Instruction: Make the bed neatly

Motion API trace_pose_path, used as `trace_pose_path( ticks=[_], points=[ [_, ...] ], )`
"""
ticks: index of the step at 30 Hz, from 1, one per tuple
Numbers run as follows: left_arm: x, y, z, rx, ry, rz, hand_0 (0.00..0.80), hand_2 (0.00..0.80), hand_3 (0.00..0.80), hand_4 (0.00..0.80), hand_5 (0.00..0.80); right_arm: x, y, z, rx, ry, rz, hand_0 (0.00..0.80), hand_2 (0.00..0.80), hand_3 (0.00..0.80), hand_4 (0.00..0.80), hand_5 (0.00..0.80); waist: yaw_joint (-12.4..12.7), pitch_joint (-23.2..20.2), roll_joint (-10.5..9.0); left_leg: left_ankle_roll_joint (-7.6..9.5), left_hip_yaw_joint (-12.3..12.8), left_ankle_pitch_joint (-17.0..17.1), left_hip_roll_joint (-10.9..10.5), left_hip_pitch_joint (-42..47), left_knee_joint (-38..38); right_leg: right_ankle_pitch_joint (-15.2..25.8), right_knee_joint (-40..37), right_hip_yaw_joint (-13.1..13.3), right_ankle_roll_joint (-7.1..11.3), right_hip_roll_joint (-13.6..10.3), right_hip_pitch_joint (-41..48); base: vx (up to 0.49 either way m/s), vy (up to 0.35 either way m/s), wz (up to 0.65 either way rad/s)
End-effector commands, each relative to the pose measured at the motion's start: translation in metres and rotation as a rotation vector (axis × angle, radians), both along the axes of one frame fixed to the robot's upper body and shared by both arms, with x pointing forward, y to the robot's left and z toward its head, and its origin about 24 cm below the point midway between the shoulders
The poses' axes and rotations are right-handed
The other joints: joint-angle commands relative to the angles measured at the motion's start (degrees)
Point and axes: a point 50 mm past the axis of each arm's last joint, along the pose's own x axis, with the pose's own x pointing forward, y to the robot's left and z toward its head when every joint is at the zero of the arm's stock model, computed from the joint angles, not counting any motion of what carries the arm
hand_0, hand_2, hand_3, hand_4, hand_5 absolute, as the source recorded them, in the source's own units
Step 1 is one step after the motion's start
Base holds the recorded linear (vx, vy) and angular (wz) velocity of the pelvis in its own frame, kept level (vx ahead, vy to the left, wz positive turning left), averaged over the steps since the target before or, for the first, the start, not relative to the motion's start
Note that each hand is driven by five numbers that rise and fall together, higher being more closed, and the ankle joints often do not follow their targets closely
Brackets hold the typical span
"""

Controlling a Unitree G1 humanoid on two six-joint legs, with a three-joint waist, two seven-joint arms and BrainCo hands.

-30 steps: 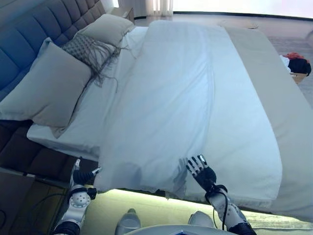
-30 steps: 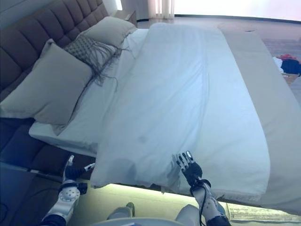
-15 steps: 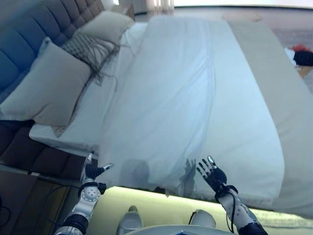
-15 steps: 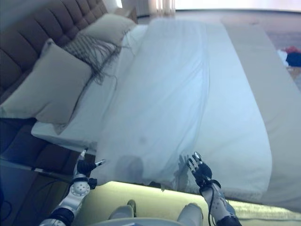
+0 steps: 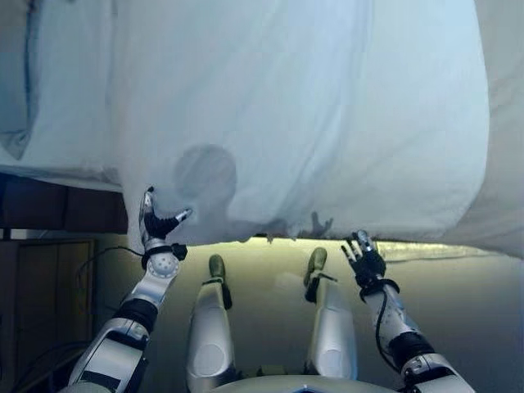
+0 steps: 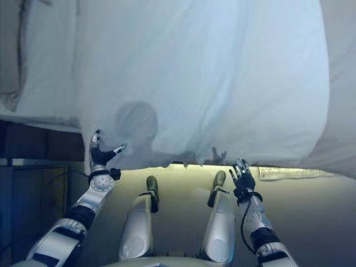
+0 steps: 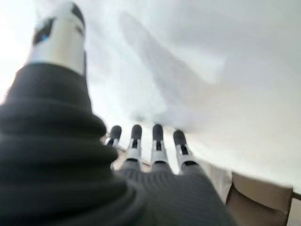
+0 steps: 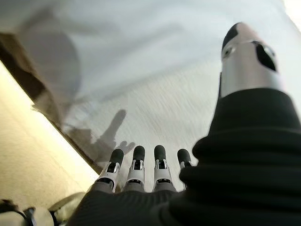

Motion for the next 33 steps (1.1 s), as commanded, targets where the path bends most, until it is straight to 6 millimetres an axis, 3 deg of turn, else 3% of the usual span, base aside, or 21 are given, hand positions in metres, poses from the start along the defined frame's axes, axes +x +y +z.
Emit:
trace_pose_path(
  ticks=[1, 10, 14, 24, 33],
  points=[
    [0.01, 0.008, 0.03, 0.116, -0.153, 0.032, 0.0, 0.0, 0.0, 0.0, 0.0, 0.007, -0.003, 0.02, -0.003, -0.142, -0.029, 0.0, 0.0, 0.0, 0.0, 0.0, 0.6, 1.4, -1.46, 1.15, -3.6, 3.7, -0.6, -6.5, 2.2, 8.3, -7.9, -2.6, 5.1, -1.2, 2.7, -0.069, 0.154, -0.02],
    [0.017, 0.01, 0.059, 0.245, -0.301, 0.124, 0.0, 0.0, 0.0, 0.0, 0.0, 0.027, 0.003, 0.065, -0.079, -0.339, 0.033, 0.0, 0.0, 0.0, 0.0, 0.0, 0.0, 3.3, 0.31, 1.31, -4.4, 3.6, -2.1, -12.5, 5.1, 8.5, -5.1, -0.1, 4.7, -2.3, -4.5, -0.021, 0.13, 0.04],
    [0.021, 0.019, 0.067, 0.394, -0.269, 0.195, 0.0, 0.0, 0.0, 0.0, 0.0, 0.037, 0.007, 0.083, -0.101, -0.404, 0.059, 0.0, 0.0, 0.0, 0.0, 0.0, 0.0, 3.9, 1.01, 1.14, -5.5, 2.9, -2.3, -16.4, 8.7, 8.2, -1.4, 1.5, 4.38, -3.0, -8.6, 0.014, 0.122, 0.03],
    [0.023, 0.062, 0.08, 0.44, -0.152, 0.341, 0.0, 0.0, 0.0, 0.0, 0.0, 0.045, 0.018, 0.11, -0.119, -0.521, 0.124, 0.0, 0.0, 0.0, 0.0, 0.0, 0.0, 4.9, -0.14, 0.99, -6.8, 1.8, -1.4, -24.1, 14.2, 6.9, 4.8, 3.1, 3.85, -2.5, -15.8, -0.001, 0.064, -0.02],
    [0.026, 0.07, 0.094, 0.388, -0.212, 0.357, 0.0, 0.0, 0.0, 0.0, 0.0, 0.05, 0.023, 0.128, -0.122, -0.583, 0.154, 0.0, 0.0, 0.0, 0.0, 0.0, 1.0, 4.8, -1.29, 1.26, -8.4, 0.6, -1.1, -33.3, 20.7, 5.0, 11.9, 3.1, 3.32, -2.2, -23.3, -0.015, -0.009, 0.02]
  ],
)
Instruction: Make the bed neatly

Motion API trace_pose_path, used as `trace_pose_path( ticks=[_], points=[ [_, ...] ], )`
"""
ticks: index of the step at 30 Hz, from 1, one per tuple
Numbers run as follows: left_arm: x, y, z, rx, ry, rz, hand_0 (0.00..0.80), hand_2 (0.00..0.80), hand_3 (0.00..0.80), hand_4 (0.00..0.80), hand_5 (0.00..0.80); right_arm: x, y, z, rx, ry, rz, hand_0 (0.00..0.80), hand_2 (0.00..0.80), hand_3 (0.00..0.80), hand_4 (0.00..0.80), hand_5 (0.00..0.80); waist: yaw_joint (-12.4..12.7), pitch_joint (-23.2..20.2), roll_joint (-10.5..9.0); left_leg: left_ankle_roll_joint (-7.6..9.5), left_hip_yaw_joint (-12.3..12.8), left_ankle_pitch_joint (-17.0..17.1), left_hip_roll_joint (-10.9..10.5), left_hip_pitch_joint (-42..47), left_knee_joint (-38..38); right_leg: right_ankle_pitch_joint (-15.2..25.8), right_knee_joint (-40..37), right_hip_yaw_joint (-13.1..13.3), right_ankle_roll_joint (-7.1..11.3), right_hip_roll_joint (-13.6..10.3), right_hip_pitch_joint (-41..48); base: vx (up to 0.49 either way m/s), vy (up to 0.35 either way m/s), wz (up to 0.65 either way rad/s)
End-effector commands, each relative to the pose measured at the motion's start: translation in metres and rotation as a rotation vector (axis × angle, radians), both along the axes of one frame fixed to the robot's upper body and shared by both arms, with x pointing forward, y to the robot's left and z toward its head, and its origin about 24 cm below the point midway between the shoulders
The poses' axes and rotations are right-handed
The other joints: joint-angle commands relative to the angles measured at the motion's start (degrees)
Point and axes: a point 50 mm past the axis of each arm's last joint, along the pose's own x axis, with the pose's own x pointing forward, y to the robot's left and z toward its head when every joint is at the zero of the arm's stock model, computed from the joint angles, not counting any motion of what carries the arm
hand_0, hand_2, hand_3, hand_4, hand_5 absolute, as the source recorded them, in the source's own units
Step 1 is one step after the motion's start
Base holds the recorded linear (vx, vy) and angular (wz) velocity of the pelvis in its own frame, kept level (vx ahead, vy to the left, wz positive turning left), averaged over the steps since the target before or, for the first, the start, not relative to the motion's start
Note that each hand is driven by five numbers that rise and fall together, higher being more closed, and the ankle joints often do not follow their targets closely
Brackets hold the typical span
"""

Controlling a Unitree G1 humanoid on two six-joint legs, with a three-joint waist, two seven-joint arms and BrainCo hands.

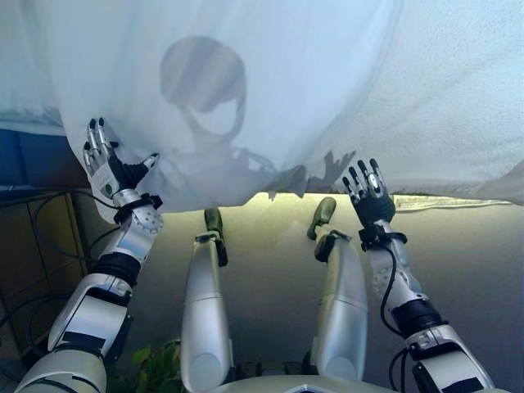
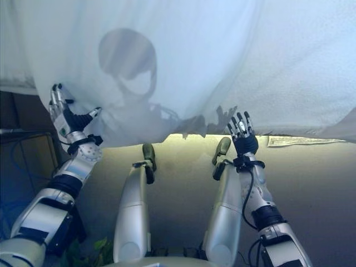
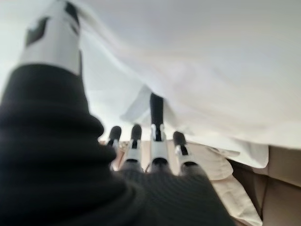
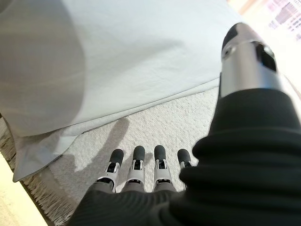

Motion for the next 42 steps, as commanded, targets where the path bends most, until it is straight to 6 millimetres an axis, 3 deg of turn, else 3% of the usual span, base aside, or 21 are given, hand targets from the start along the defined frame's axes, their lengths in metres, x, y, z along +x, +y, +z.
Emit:
trace_pose_path(
  ticks=[1, 7, 11, 19, 28, 42],
  points=[
    [-0.012, 0.039, 0.007, -0.01, -0.012, 0.139, 0.0, 0.0, 0.0, 0.0, 0.0, -0.006, -0.005, 0.02, -0.015, -0.121, -0.002, 0.0, 0.0, 0.0, 0.0, 0.0, 1.2, 1.4, -1.52, 3.04, -2.1, 6.5, -1.0, -8.5, 1.1, 9.5, -4.7, 0.4, 4.56, -0.3, -0.4, -0.019, -0.031, -0.02],
    [-0.01, 0.048, 0.015, 0.004, -0.011, 0.151, 0.0, 0.0, 0.0, 0.0, 0.0, -0.003, -0.008, 0.026, 0.007, -0.153, 0.005, 0.0, 0.0, 0.0, 0.0, 0.0, 1.7, 1.5, -2.7, 3.03, -3.3, 5.8, -1.1, -13.2, 4.3, 9.8, -3.3, -0.3, 4.68, 0.2, -3.6, -0.022, -0.025, -0.05],
    [-0.01, 0.052, 0.009, -0.01, 0.056, 0.165, 0.0, 0.0, 0.0, 0.0, 0.0, -0.002, -0.007, 0.031, 0.024, -0.174, 0.02, 0.0, 0.0, 0.0, 0.0, 0.0, 1.8, 1.6, -3.32, 3.07, -3.8, 5.3, -1.1, -15.2, 6.1, 9.9, -2.6, -0.6, 4.7, 0.5, -4.6, -0.024, -0.006, -0.02],
    [-0.017, 0.056, -0.035, -0.13, 0.332, 0.219, 0.0, 0.0, 0.0, 0.0, 0.0, 0.002, 0.003, 0.035, 0.036, -0.195, 0.061, 0.0, 0.0, 0.0, 0.0, 0.0, 1.7, 2.1, -4.0, 3.04, -4.1, 5.9, -1.0, -15.5, 5.8, 10.4, -3.6, -1.4, 5.0, 0.6, -3.9, -0.024, 0.001, -0.04],
    [-0.043, 0.069, -0.083, -0.336, 0.553, 0.311, 0.0, 0.0, 0.0, 0.0, 0.0, 0.008, 0.011, 0.046, 0.039, -0.23, 0.08, 0.0, 0.0, 0.0, 0.0, 0.0, 1.9, 3.1, -4.44, 2.63, -4.7, 6.9, -0.9, -13.6, 3.2, 10.6, -5.9, -2.3, 5.08, 1.1, -2.0, -0.024, -0.014, -0.07],
    [-0.08, 0.068, -0.135, -0.562, 0.898, 0.389, 0.0, 0.0, 0.0, 0.0, 0.0, 0.012, 0.02, 0.056, 0.057, -0.258, 0.107, 0.0, 0.0, 0.0, 0.0, 0.0, 1.4, 3.5, -5.67, 2.76, -5.0, 7.4, -0.2, -12.3, 0.9, 11.4, -8.6, -3.9, 5.13, 1.5, -0.2, -0.009, -0.005, -0.02]
  ],
)
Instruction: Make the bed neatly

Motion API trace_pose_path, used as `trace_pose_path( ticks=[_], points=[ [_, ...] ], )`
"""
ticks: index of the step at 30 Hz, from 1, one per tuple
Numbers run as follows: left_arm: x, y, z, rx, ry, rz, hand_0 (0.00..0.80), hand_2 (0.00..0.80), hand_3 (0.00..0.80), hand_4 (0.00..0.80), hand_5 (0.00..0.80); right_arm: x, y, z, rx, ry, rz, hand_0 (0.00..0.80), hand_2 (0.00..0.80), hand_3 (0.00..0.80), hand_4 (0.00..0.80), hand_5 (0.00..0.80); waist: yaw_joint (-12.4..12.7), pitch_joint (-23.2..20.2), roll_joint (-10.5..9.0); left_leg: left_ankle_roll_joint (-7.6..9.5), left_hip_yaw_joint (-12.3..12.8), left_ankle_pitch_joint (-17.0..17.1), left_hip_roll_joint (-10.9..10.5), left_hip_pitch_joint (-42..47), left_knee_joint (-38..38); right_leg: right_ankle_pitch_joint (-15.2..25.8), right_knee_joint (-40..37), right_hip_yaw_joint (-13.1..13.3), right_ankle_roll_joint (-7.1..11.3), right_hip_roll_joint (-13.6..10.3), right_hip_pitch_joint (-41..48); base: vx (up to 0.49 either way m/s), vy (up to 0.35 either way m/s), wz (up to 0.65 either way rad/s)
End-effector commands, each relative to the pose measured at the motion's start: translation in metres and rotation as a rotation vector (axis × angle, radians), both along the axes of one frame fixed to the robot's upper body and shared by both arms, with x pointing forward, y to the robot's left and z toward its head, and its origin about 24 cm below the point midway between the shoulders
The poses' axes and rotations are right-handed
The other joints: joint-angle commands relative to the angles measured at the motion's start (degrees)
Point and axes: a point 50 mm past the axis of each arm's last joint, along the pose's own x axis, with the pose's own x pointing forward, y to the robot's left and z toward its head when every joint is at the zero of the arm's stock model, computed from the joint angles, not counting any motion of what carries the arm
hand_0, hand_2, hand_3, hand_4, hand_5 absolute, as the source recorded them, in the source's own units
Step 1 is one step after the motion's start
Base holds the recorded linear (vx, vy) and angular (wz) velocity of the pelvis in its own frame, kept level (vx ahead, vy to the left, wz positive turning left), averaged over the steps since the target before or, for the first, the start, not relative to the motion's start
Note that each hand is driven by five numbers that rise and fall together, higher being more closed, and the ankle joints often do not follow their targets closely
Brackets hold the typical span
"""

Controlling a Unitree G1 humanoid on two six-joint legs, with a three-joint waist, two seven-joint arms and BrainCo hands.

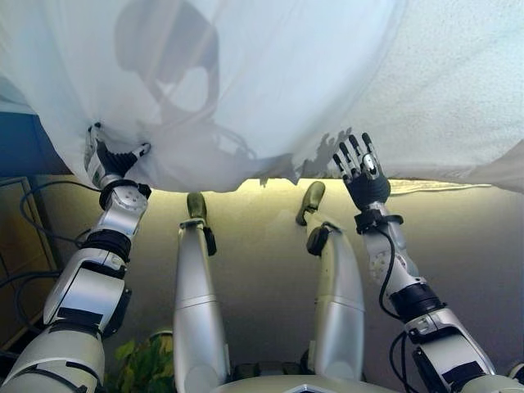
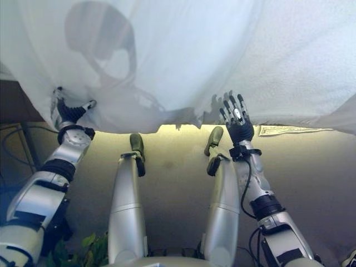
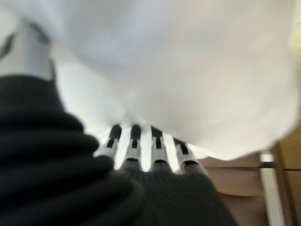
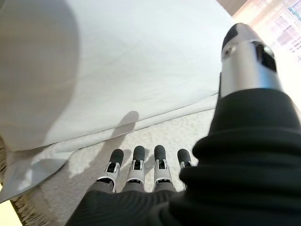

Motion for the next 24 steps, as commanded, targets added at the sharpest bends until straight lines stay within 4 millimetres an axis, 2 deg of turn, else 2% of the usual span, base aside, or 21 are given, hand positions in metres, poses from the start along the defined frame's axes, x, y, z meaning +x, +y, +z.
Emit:
trace_pose_path(
  ticks=[1, 10, 16, 24],
  points=[
    [-0.101, 0.04, -0.125, -0.266, 0.606, 0.334, 0.0, 0.0, 0.0, 0.0, 0.0, -0.002, 0.002, 0.028, 0.061, -0.14, 0.002, 0.0, 0.0, 0.0, 0.0, 0.0, 1.6, 4.5, -3.5, 3.21, -0.8, 9.2, -1.7, -4.5, -3.7, 7.6, -3.8, -2.4, 5.07, -2.0, 2.2, 0.0, 0.0, 0.0],
    [-0.134, 0.036, -0.154, -0.408, 0.805, 0.338, 0.0, 0.0, 0.0, 0.0, 0.0, -0.006, 0.005, 0.028, 0.075, -0.154, 0.009, 0.0, 0.0, 0.0, 0.0, 0.0, 1.5, 4.5, -3.6, 3.67, -0.6, 9.0, -1.6, -3.2, -5.3, 8.5, -5.4, -2.9, 5.04, -2.1, 2.9, 0.0, 0.0, 0.0],
    [-0.15, 0.033, -0.168, -0.426, 0.848, 0.335, 0.0, 0.0, 0.0, 0.0, 0.0, -0.011, 0.007, 0.024, 0.095, -0.168, 0.004, 0.0, 0.0, 0.0, 0.0, 0.0, 2.1, 4.5, -4.1, 3.85, -0.7, 9.1, -1.7, -2.3, -7.0, 9.4, -6.8, -3.9, 5.36, -2.2, 3.6, 0.004, -0.047, 0.02],
    [-0.161, 0.034, -0.174, -0.429, 0.845, 0.351, 0.0, 0.0, 0.0, 0.0, 0.0, -0.017, 0.008, 0.018, 0.138, -0.161, 0.0, 0.0, 0.0, 0.0, 0.0, 0.0, 2.5, 4.5, -4.5, 4.37, -0.7, 8.0, -1.2, -0.2, -7.3, 9.8, -6.7, -4.6, 5.31, -2.6, 5.0, 0.019, -0.053, 0.04]
  ],
)
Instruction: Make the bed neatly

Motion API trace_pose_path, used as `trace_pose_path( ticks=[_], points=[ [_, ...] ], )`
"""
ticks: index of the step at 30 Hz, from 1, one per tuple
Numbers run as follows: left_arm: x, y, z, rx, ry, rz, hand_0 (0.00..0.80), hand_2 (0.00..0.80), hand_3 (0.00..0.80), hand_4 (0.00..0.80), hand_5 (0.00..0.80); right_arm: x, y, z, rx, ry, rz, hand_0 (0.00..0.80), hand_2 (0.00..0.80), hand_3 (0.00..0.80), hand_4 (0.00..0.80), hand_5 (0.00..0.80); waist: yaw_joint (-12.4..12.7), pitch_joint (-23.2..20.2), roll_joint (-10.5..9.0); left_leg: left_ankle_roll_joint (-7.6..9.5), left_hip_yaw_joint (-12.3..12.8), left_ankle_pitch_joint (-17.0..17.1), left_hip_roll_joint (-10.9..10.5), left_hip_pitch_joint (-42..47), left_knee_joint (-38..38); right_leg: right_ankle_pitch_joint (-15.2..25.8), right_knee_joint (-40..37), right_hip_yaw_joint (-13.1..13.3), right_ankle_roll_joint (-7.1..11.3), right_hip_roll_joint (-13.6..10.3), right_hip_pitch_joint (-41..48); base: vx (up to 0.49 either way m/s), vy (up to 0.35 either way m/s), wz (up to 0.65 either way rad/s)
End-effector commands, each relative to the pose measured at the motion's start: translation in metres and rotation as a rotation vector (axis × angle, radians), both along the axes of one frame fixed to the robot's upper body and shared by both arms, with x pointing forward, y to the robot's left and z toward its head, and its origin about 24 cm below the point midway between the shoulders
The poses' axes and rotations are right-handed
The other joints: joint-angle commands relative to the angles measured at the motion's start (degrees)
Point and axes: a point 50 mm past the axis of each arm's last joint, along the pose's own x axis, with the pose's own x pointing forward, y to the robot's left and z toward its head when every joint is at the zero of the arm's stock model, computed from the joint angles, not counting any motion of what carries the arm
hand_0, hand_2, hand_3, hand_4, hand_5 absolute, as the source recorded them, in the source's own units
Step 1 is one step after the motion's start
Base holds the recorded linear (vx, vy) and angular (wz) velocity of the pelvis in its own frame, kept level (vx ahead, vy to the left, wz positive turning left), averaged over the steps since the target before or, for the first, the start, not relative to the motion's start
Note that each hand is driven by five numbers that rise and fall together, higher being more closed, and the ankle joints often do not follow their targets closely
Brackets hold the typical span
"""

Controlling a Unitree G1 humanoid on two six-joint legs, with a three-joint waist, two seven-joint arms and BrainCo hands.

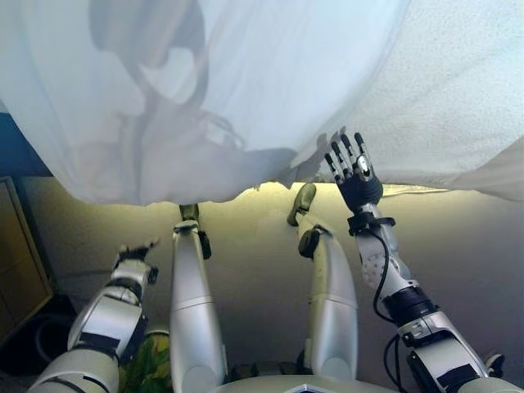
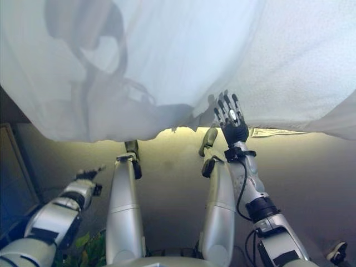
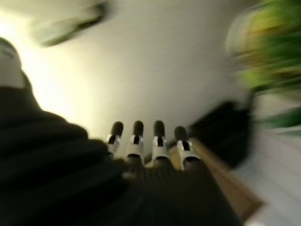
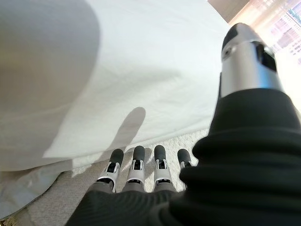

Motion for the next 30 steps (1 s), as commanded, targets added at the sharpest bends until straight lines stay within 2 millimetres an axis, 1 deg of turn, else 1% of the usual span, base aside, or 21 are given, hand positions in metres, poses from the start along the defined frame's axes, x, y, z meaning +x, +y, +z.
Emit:
trace_pose_path(
  ticks=[1, 4, 6, 7, 9, 12, 15, 18, 19, 21, 24, 28, 29, 30],
  points=[
    [-0.034, 0.019, -0.01, 0.014, 0.049, 0.127, 0.0, 0.0, 0.0, 0.0, 0.0, -0.013, -0.006, 0.013, 0.097, -0.113, -0.035, 0.0, 0.0, 0.0, 0.0, 0.0, 2.4, 2.8, -1.96, 5.09, 0.1, 7.3, -1.4, -1.2, -4.3, 10.1, -4.8, -2.3, 5.5, -2.8, 3.3, 0.043, -0.023, 0.06],
    [-0.04, 0.017, -0.015, 0.012, 0.007, 0.147, 0.0, 0.0, 0.0, 0.0, 0.0, -0.017, -0.005, 0.01, 0.109, -0.097, -0.038, 0.0, 0.0, 0.0, 0.0, 0.0, 2.6, 2.8, -1.35, 5.21, 1.1, 7.0, -1.4, 2.5, -5.5, 10.3, -5.5, -2.5, 5.62, -3.6, 6.2, 0.056, -0.016, 0.15],
    [-0.049, 0.017, -0.02, 0.005, 0.001, 0.141, 0.0, 0.0, 0.0, 0.0, 0.0, -0.02, -0.007, 0.008, 0.104, -0.088, -0.048, 0.0, 0.0, 0.0, 0.0, 0.0, 2.9, 2.8, -0.33, 5.34, 1.9, 7.1, -1.8, 5.7, -6.8, 10.4, -6.2, -2.6, 5.71, -4.3, 8.5, 0.055, 0.019, 0.11],
    [-0.057, 0.016, -0.025, -0.005, 0.001, 0.124, 0.0, 0.0, 0.0, 0.0, 0.0, -0.022, -0.009, 0.008, 0.095, -0.079, -0.061, 0.0, 0.0, 0.0, 0.0, 0.0, 3.3, 2.8, 0.84, 5.39, 2.9, 7.3, -2.0, 8.6, -8.2, 10.4, -6.6, -2.5, 5.75, -5.0, 10.5, 0.058, 0.053, 0.05],
    [-0.065, 0.015, -0.03, -0.03, 0.004, 0.102, 0.0, 0.0, 0.0, 0.0, 0.0, -0.024, -0.012, 0.008, 0.082, -0.068, -0.079, 0.0, 0.0, 0.0, 0.0, 0.0, 3.6, 2.8, 2.32, 5.47, 4.0, 7.6, -2.3, 12.2, -10.0, 10.2, -6.9, -2.4, 5.8, -6.1, 13.0, 0.047, 0.078, 0.06],
    [-0.078, 0.011, -0.037, -0.056, -0.006, 0.071, 0.0, 0.0, 0.0, 0.0, 0.0, -0.028, -0.02, 0.006, 0.05, -0.041, -0.107, 0.0, 0.0, 0.0, 0.0, 0.0, 3.9, 2.5, 4.75, 5.61, 5.4, 8.4, -3.4, 17.8, -13.0, 9.5, -8.0, -2.3, 5.63, -7.0, 17.3, 0.056, 0.109, 0.16],
    [-0.082, 0.007, -0.04, -0.092, -0.061, 0.075, 0.0, 0.0, 0.0, 0.0, 0.0, -0.033, -0.026, -0.004, -0.003, 0.027, -0.146, 0.0, 0.0, 0.0, 0.0, 0.0, 4.5, -0.1, 6.72, 5.45, 6.1, 9.5, -4.6, 22.8, -16.7, 8.5, -10.0, -2.3, 5.7, -7.6, 21.2, 0.089, 0.082, 0.17],
    [-0.08, 0.008, -0.037, -0.122, -0.143, 0.094, 0.0, 0.0, 0.0, 0.0, 0.0, -0.035, -0.032, -0.018, -0.056, 0.097, -0.175, 0.0, 0.0, 0.0, 0.0, 0.0, 4.6, -2.0, 7.83, 5.18, 6.5, 10.1, -5.3, 26.1, -18.9, 7.9, -11.6, -2.4, 5.76, -7.9, 24.1, 0.089, 0.055, 0.13],
    [-0.076, 0.009, -0.034, -0.141, -0.214, 0.109, 0.0, 0.0, 0.0, 0.0, 0.0, -0.038, -0.037, -0.028, -0.082, 0.148, -0.192, 0.0, 0.0, 0.0, 0.0, 0.0, 4.8, -3.3, 8.28, 5.06, 6.7, 10.4, -5.6, 28.1, -20.2, 7.6, -12.7, -2.4, 5.88, -7.9, 26.1, 0.118, 0.025, 0.16],
    [-0.07, 0.012, -0.027, -0.163, -0.311, 0.122, 0.0, 0.0, 0.0, 0.0, 0.0, -0.042, -0.043, -0.041, -0.107, 0.202, -0.214, 0.0, 0.0, 0.0, 0.0, 0.0, 5.1, -4.7, 8.58, 4.8, 6.7, 10.9, -5.9, 30.5, -21.9, 7.5, -14.3, -2.7, 6.07, -7.9, 28.5, 0.116, -0.004, 0.09],
    [-0.058, 0.017, -0.013, -0.171, -0.45, 0.12, 0.0, 0.0, 0.0, 0.0, 0.0, -0.052, -0.059, -0.063, -0.128, 0.294, -0.259, 0.0, 0.0, 0.0, 0.0, 0.0, 5.7, -7.0, 8.72, 4.25, 6.7, 11.6, -6.1, 34.8, -25.0, 7.4, -17.6, -3.8, 6.6, -7.7, 33.7, 0.112, -0.052, 0.06],
    [-0.049, 0.022, 0.004, -0.181, -0.588, 0.099, 0.0, 0.0, 0.0, 0.0, 0.0, -0.069, -0.077, -0.091, -0.143, 0.394, -0.294, 0.0, 0.0, 0.0, 0.0, 0.0, 6.7, -9.5, 8.49, 3.91, 6.9, 11.7, -6.2, 39.1, -27.2, 7.4, -20.5, -5.0, 6.93, -7.1, 39.3, 0.089, -0.092, 0.1],
    [-0.047, 0.023, 0.008, -0.189, -0.615, 0.091, 0.0, 0.0, 0.0, 0.0, 0.0, -0.074, -0.081, -0.097, -0.139, 0.415, -0.3, 0.0, 0.0, 0.0, 0.0, 0.0, 6.9, -10.0, 8.21, 4.31, 7.2, 13.1, -6.4, 39.6, -27.9, 8.6, -21.7, -5.9, 6.25, -7.3, 40.3, 0.036, -0.127, 0.06],
    [-0.046, 0.024, 0.012, -0.194, -0.645, 0.084, 0.0, 0.0, 0.0, 0.0, 0.0, -0.077, -0.083, -0.102, -0.134, 0.433, -0.304, 0.0, 0.0, 0.0, 0.0, 0.0, 7.1, -10.5, 8.14, 4.28, 7.3, 13.2, -6.3, 40.5, -28.6, 8.7, -22.3, -6.1, 6.33, -7.1, 41.4, 0.072, -0.14, 0.08]
  ],
)
